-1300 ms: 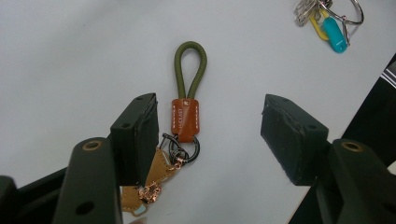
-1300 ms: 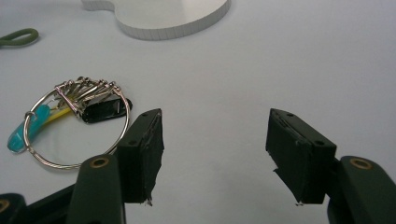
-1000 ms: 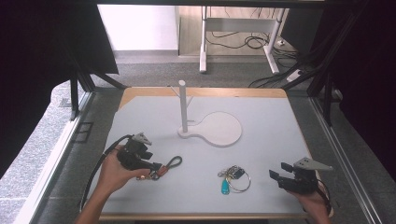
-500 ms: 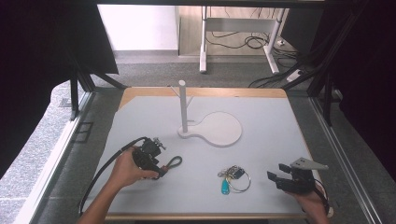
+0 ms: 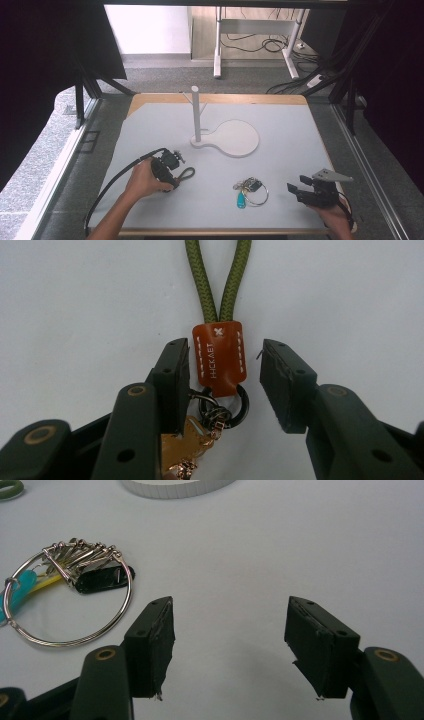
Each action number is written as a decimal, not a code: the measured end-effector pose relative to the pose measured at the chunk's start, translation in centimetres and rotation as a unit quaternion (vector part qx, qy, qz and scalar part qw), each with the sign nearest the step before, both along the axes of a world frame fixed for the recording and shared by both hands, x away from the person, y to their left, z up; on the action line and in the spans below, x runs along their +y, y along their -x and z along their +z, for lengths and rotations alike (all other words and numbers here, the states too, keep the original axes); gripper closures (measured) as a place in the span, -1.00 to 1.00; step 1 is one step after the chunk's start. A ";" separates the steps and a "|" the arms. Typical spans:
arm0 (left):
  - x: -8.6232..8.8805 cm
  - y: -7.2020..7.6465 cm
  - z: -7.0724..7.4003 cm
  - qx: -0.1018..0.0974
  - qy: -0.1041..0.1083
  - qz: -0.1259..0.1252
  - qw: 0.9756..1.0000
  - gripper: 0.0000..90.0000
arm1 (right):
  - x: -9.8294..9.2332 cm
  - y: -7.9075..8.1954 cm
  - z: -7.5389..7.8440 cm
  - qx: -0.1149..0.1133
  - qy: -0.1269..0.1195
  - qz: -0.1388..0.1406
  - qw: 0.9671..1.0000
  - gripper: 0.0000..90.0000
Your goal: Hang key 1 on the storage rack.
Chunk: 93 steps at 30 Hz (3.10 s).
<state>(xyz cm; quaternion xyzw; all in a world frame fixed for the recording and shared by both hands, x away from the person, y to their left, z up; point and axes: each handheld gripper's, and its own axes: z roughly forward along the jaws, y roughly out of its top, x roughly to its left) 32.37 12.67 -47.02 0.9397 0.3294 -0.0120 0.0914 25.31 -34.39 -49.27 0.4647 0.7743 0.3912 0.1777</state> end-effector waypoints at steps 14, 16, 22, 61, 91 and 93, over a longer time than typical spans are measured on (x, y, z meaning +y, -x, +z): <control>-0.8 -0.2 -0.9 0.004 -0.030 0.001 1.000 0.37 | -0.1 -0.1 -0.1 0.004 0.008 -0.010 1.000 -0.17; -0.9 -0.3 -0.9 0.002 -0.033 0.001 0.999 0.41 | -0.1 -0.1 -0.2 0.005 0.009 -0.009 1.000 -0.17; -0.9 -0.2 -0.8 -0.004 -0.031 -0.003 0.999 0.47 | -0.2 -0.1 -0.2 0.005 0.010 -0.012 1.000 -0.17; 4.8 -0.3 9.9 -0.070 0.141 0.065 0.985 0.47 | -1.4 -0.2 -0.4 0.026 -0.024 -0.048 0.998 -0.16; 5.2 -3.1 13.7 -0.093 0.158 0.089 0.979 0.47 | -0.8 -0.3 -0.7 0.031 -0.016 -0.038 0.999 -0.16; 5.1 -3.3 13.8 -0.093 0.158 0.089 0.979 0.47 | -0.8 -0.3 -0.7 0.031 -0.016 -0.038 0.999 -0.16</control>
